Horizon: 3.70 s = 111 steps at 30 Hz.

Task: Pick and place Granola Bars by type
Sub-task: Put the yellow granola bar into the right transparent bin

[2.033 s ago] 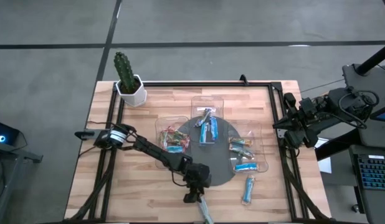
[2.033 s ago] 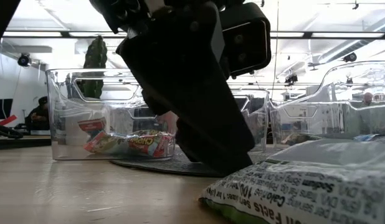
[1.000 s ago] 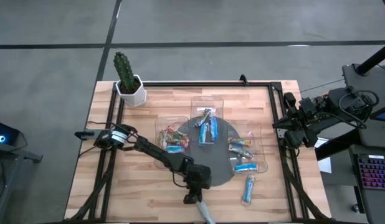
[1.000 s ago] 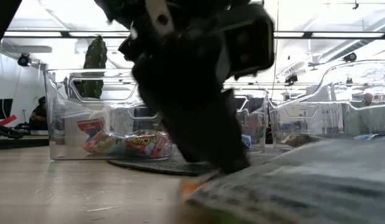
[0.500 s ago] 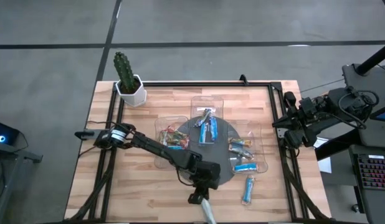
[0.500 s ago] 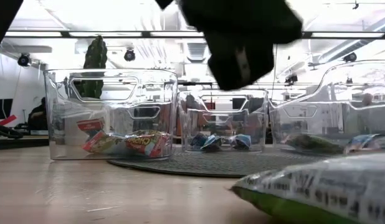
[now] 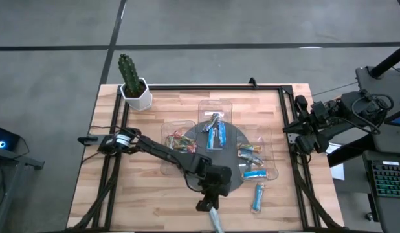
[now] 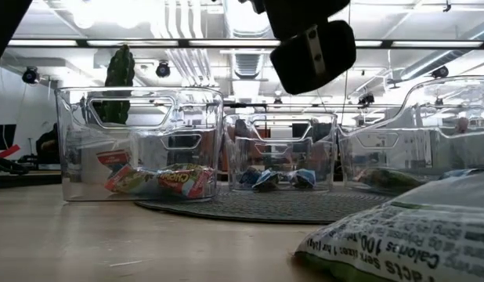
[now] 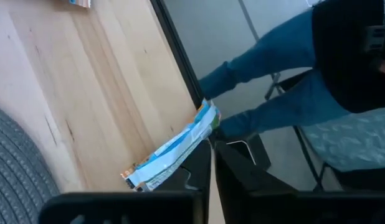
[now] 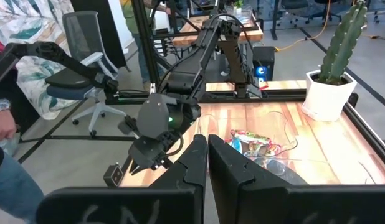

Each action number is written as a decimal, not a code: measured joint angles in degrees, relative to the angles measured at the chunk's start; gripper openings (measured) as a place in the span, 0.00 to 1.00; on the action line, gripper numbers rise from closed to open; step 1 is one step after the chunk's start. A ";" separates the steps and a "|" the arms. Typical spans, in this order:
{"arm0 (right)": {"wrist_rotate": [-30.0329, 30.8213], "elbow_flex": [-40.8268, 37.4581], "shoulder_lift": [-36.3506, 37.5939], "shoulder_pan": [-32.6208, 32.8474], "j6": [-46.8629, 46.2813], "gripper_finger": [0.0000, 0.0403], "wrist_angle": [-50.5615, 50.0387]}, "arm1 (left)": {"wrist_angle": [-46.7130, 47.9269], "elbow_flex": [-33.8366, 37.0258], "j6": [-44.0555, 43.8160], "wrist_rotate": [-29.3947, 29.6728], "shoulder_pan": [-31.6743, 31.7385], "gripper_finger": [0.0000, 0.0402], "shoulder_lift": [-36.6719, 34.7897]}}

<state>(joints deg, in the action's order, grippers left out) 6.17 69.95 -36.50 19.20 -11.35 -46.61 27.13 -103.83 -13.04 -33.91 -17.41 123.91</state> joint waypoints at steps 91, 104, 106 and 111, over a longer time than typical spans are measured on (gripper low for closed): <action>3.94 0.02 -0.02 0.02 -0.48 0.02 -0.35 | -25.18 17.62 42.75 27.27 -10.82 0.61 0.87; 4.50 0.01 -0.04 0.00 -0.67 0.02 -0.35 | -24.31 17.59 36.84 25.07 -10.32 0.53 2.94; 4.50 0.02 -0.15 0.00 -1.03 0.02 -0.33 | -24.40 17.59 37.08 25.17 -10.26 0.53 3.13; 4.48 0.02 -0.34 0.02 -1.95 0.02 -0.75 | -24.26 17.22 37.05 25.22 -9.81 0.53 3.36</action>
<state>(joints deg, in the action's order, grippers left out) 10.66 69.97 -36.84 19.22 -13.30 -47.36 2.87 -86.61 24.01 -8.69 -27.22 127.26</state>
